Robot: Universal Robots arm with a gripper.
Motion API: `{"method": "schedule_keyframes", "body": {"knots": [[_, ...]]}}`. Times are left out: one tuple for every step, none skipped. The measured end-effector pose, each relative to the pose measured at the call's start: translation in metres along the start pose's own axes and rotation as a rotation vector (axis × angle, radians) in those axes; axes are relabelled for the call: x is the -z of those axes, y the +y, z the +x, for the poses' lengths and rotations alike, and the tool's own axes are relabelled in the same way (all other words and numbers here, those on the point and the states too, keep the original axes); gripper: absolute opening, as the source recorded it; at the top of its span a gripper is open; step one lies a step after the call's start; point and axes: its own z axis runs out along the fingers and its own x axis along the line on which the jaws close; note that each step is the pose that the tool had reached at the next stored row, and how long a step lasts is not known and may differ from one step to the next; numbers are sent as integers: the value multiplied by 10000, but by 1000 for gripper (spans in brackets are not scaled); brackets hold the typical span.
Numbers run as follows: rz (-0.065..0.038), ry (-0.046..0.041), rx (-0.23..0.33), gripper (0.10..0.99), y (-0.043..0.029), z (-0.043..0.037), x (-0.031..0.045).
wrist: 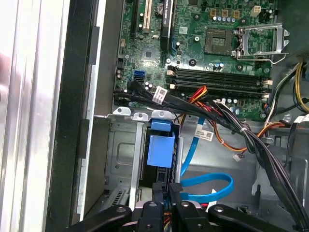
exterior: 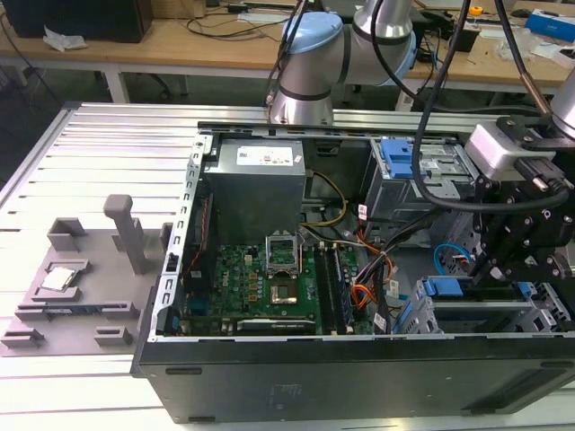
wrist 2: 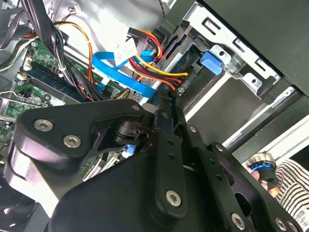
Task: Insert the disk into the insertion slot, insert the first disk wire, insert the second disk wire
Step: 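Insert the second disk wire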
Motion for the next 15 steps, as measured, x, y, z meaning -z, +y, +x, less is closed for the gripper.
{"method": "schedule_keyframes", "body": {"knots": [[0, -2, -18, 161, 0, 0, -1], [-1, -5, -48, 161, 0, 0, 0], [-3, -4, -106, 161, 0, 0, 4], [-5, -3, -129, 161, 0, 1, 8], [-5, -2, -134, 161, 0, 1, 14], [-4, -3, -139, 161, 0, 1, 25], [-5, 2, -145, 161, 1, 1, 37], [-6, 0, -149, 161, 1, 2, 37], [-7, 3, -156, 161, 1, 10, 36], [-12, 4, -162, 161, 1, 12, 30], [-16, 5, -167, 161, 2, 14, 23], [-33, 8, -183, 161, 0, 18, 2], [-41, 0, -199, 161, -2, 19, -5], [-44, -7, -214, 161, -3, 21, -9], [-46, -12, -227, 161, -4, 20, -11]]}}
